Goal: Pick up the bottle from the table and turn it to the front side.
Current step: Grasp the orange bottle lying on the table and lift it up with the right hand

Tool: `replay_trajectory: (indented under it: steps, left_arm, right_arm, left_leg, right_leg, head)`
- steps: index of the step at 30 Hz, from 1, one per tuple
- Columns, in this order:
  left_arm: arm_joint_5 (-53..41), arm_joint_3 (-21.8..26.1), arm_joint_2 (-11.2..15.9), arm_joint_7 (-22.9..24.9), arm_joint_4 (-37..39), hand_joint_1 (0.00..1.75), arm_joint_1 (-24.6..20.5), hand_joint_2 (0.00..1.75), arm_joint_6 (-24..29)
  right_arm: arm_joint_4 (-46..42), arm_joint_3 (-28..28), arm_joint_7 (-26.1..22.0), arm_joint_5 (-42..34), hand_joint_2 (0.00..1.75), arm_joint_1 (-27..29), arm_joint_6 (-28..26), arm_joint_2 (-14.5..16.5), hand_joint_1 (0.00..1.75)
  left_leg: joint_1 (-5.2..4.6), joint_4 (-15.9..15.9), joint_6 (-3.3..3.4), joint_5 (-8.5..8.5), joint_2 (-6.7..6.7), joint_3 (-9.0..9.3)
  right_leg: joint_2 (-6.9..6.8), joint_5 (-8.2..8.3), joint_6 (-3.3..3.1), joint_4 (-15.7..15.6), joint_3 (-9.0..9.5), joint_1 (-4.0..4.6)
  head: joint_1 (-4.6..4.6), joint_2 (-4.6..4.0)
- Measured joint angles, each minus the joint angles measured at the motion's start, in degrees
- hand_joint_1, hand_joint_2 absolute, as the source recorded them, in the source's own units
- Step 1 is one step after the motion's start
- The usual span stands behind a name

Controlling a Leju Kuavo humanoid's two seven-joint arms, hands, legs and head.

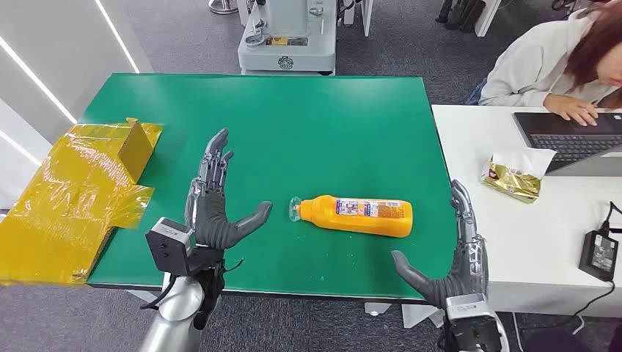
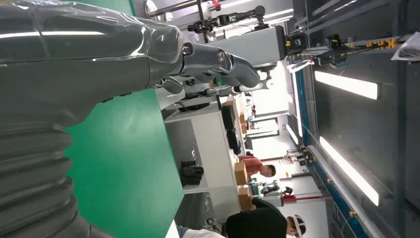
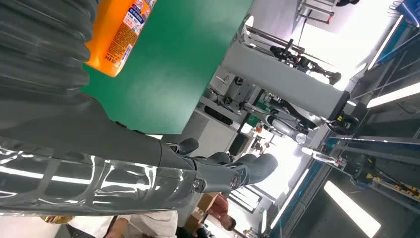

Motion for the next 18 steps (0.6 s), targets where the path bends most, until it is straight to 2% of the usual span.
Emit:
replay_trajectory:
  steps: [8, 15, 18]
  left_arm:
    - [0.2, 0.0, 0.0, -0.1, 0.2, 0.00, 0.0, 1.75, 0.3]
    - [0.2, -0.6, 0.0, -0.5, 1.7, 0.00, -0.8, 1.75, -0.4]
    - [0.4, -1.2, 0.0, -0.8, 2.6, 0.00, -1.3, 1.75, -0.6]
  right_arm:
    - [2.3, 0.9, 1.6, 1.1, 1.75, -1.9, 1.1, -0.9, 0.00]
    - [14.5, 3.5, 12.0, 11.1, 1.75, -12.5, 6.5, -4.0, 0.00]
    - [20.1, 5.1, 13.9, 12.8, 1.75, -16.6, 7.5, -5.7, 0.00]
  left_leg:
    - [0.00, 0.0, 0.00, 0.00, 0.03, -0.01]
    - [0.00, 0.0, 0.01, 0.09, 0.05, 0.01]
    - [0.00, 0.1, 0.06, 0.14, -0.02, -0.01]
  right_leg:
    - [0.02, 0.00, 0.00, 0.0, 0.00, 0.00]
    - [0.04, 0.14, -0.03, 0.0, 0.01, 0.00]
    - [-0.05, 0.15, -0.03, 0.0, 0.02, 0.00]
  head:
    - [0.00, 0.00]
    - [-0.01, 0.00]
    - [0.01, 0.00]
